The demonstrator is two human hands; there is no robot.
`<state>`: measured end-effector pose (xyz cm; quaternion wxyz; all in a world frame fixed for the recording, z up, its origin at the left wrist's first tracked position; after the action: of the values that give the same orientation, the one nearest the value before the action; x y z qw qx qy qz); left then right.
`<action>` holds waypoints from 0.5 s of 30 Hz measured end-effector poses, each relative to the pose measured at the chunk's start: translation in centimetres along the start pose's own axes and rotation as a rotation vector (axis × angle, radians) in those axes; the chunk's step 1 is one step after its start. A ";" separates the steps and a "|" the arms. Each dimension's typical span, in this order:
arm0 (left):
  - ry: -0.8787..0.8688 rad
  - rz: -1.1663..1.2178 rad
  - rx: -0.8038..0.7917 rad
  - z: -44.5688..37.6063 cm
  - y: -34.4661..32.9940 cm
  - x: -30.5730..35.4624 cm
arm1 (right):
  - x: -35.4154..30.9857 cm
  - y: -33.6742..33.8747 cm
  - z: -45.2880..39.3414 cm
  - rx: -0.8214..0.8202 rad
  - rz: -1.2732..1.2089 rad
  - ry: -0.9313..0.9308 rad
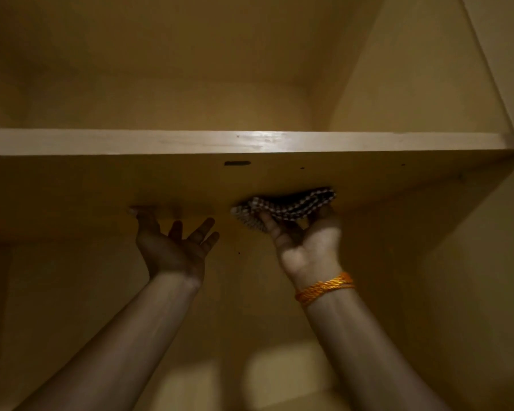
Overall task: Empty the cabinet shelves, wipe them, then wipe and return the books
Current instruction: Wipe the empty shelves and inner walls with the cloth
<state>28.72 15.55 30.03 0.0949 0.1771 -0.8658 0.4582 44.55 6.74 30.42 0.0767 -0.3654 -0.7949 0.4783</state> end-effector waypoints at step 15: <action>0.074 -0.026 -0.042 2.5 -0.8 1.9 | -1.0 2.4 -5.5 0.175 0.155 0.088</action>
<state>27.23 12.66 29.87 0.1364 0.1694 -0.8687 0.4450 49.05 10.59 31.63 0.1061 -0.4385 -0.7151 0.5339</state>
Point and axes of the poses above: each hand's wrist, its own z-axis away from the middle knuckle, its own y-axis out of the back of the hand, x = y × z, the point moved 3 cm from there along -z, towards the middle knuckle, and after that the axes turned 6 degrees about -y, right-handed, at the moved point
